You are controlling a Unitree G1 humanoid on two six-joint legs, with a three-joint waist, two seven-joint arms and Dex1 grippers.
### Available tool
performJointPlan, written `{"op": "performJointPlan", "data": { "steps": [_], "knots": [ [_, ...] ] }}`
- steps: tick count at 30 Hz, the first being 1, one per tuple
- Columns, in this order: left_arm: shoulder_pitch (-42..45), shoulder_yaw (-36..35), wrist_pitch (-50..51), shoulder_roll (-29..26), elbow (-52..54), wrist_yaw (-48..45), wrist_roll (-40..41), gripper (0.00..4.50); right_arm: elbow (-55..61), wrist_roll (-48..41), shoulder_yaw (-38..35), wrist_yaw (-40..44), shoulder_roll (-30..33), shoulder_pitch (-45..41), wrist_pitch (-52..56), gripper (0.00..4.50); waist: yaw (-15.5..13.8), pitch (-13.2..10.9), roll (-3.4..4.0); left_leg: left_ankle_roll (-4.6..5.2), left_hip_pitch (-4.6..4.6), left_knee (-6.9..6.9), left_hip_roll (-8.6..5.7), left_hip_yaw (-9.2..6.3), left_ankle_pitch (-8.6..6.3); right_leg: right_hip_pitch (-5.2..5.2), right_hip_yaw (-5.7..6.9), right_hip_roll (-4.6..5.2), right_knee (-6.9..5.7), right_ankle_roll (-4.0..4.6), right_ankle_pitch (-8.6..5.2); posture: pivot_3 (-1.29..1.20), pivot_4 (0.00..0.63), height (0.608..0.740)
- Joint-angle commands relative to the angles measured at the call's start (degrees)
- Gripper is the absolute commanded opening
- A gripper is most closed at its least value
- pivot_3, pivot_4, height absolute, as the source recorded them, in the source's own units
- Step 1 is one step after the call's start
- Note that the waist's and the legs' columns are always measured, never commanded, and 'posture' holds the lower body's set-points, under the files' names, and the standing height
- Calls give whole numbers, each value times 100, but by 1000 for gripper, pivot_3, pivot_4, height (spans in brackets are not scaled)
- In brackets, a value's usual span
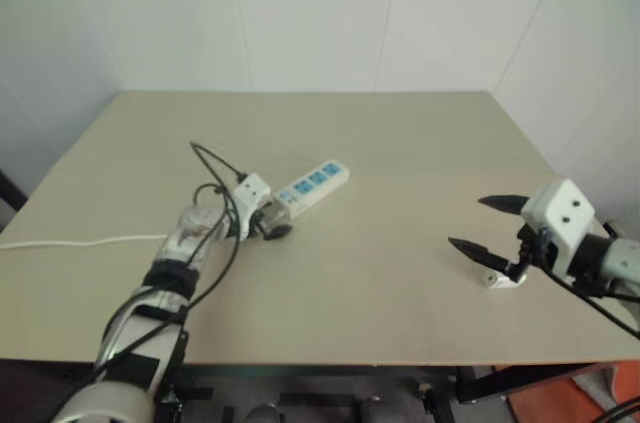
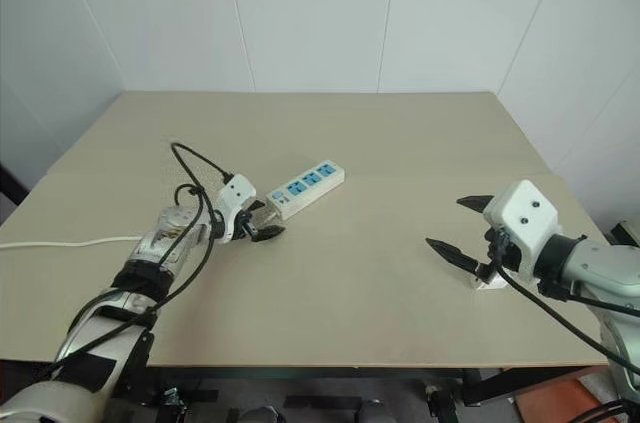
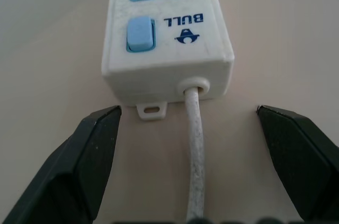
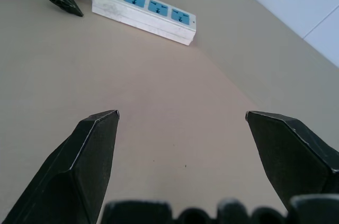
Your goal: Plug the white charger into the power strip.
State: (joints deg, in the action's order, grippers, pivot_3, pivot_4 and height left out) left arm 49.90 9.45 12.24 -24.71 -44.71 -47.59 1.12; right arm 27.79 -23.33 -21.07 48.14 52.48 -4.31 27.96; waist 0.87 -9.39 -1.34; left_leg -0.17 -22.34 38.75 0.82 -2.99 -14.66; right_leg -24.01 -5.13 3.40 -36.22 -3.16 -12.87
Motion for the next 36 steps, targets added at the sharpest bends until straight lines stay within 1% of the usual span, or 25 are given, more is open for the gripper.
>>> {"op": "performJointPlan", "data": {
  "steps": [1, 3, 6, 13, 17, 19, 25, 29, 31, 33, 36],
  "knots": [
    [264, 92, 158, 67, -421, 59, -239, 4472, 144, -33, -60, -133, 13, -118, 38, 4500, -2, 0, 0, 0, 2, 0, -1, 0, 0, 3, 0, 0, -2, 0, 0, 0, 150, 740],
    [281, 180, 132, 109, -595, -43, -339, 4472, 187, -96, -99, -155, 13, -127, 79, 4500, -2, 2, 0, 0, 7, 1, -1, 0, 0, 6, -1, 0, -3, 0, 0, 0, 150, 740],
    [264, 274, 145, 162, -724, -328, -374, 3848, 195, -114, -147, -142, 58, -118, 60, 4500, -2, 4, 2, 0, 15, 0, -1, 0, 0, 17, 0, 0, -2, -1, -1, 0, 150, 740],
    [17, 250, 137, 201, -370, -742, -276, 1638, 332, -154, -288, -152, 54, -3, 111, 4500, -1, 5, 3, 3, 39, -1, 0, -1, -2, 49, 1, 0, 5, -5, -4, 0, 150, 740],
    [-130, 243, 164, 141, -142, -772, -307, 575, 257, -117, -234, -167, 84, -101, 142, 4500, -7, 5, 4, 4, 54, 0, 0, -3, -2, 67, 3, 1, 8, -6, -5, 0, 150, 740],
    [-255, 282, -32, 54, 56, -888, -336, 9, 187, -105, -175, -130, 99, -163, 114, 4500, -3, 6, 4, 5, 64, -1, 0, -3, -3, 76, 3, 1, 10, -7, -5, 0, 150, 740],
    [-661, 193, -522, -243, 982, -1484, -77, 9, 27, -62, -78, -38, 135, -293, 27, 4500, 14, 6, 4, 8, 68, -7, 2, -4, -5, 76, 3, 0, 11, -4, -8, 0, 150, 740],
    [-1040, 133, -647, -438, 1732, -1967, 192, 9, -4, -43, -46, -6, 128, -300, -21, 4500, 9, 5, 4, 9, 61, -7, 2, -4, -6, 71, 4, 2, 13, -5, -8, 0, 150, 740],
    [-1265, 156, -443, -568, 2194, -2153, 274, 9, -1, -48, -53, 23, 127, -287, -42, 4500, 8, 5, 4, 9, 59, -6, 2, -5, -6, 70, 5, 2, 12, -4, -8, 0, 150, 740],
    [-1635, 194, -223, -718, 2823, -2208, 304, 9, -4, -45, -70, 62, 130, -260, -74, 4500, 11, 5, 4, 9, 58, -5, 3, -5, -6, 70, 5, 2, 12, -4, -8, 0, 150, 740],
    [-2020, 201, 120, -814, 3462, -2183, 369, 9, -10, -45, -93, 88, 132, -246, -94, 4500, 6, 5, 4, 10, 58, -6, 4, -4, -6, 69, 5, 2, 13, -4, -9, 0, 150, 740]
  ]
}}
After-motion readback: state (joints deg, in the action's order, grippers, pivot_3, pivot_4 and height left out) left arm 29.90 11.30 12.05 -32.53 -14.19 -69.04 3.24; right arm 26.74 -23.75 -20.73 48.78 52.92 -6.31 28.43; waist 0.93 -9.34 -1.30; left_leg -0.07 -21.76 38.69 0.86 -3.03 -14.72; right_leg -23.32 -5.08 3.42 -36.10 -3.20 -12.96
